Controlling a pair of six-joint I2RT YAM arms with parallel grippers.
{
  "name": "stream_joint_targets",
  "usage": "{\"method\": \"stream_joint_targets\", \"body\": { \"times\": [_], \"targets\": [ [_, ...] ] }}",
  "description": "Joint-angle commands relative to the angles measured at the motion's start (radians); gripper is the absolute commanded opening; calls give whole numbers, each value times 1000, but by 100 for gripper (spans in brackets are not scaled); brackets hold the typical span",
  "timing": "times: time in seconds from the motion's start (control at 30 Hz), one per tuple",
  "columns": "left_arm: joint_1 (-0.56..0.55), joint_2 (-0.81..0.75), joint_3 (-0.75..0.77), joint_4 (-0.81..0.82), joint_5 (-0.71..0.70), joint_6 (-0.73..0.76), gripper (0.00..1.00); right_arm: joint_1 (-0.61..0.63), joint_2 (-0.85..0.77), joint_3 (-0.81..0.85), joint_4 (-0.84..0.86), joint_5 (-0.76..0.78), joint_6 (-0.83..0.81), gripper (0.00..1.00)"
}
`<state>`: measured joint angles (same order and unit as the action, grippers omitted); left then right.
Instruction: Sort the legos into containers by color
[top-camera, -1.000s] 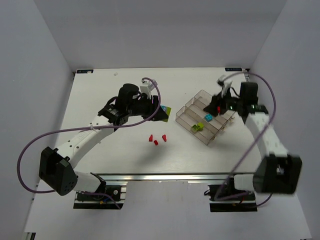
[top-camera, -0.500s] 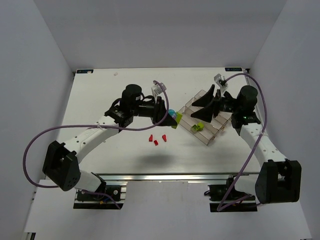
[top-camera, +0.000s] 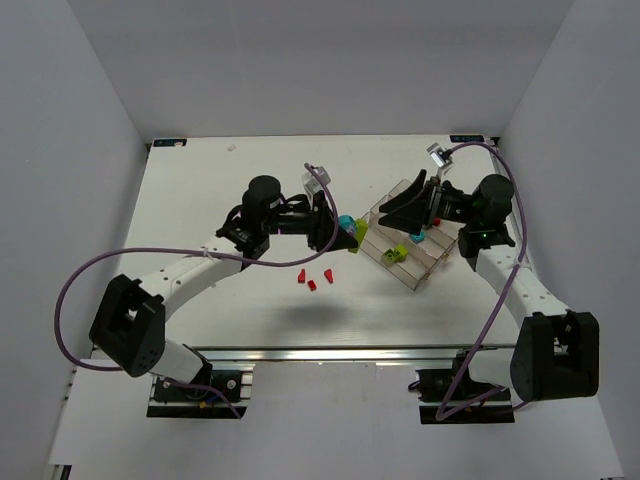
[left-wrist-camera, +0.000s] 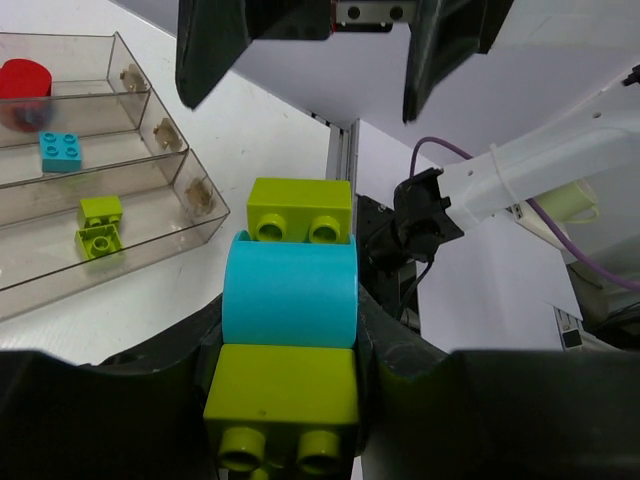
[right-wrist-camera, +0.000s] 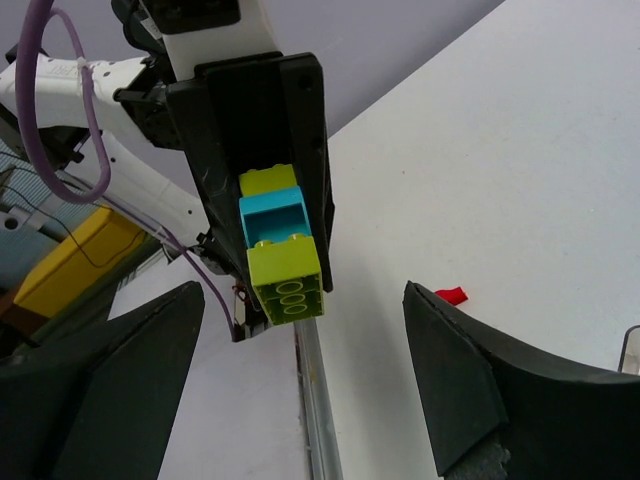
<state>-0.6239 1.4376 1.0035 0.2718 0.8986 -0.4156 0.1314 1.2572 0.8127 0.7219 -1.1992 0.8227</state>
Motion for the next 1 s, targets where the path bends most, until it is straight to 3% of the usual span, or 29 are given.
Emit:
{"method": "stream_joint_targets", "body": {
  "times": [0.0,0.43,0.97],
  "targets": [
    [-3,14,15,124,33,-67,0,22,-13,8,-39,9,-77,86],
    [-3,69,38,227,83,-184,0,74,-5,20,-87,24,-203,88],
    [-3,104,55,264,80,-215,0,106,19,51,-107,21,-232,76]
  ]
}}
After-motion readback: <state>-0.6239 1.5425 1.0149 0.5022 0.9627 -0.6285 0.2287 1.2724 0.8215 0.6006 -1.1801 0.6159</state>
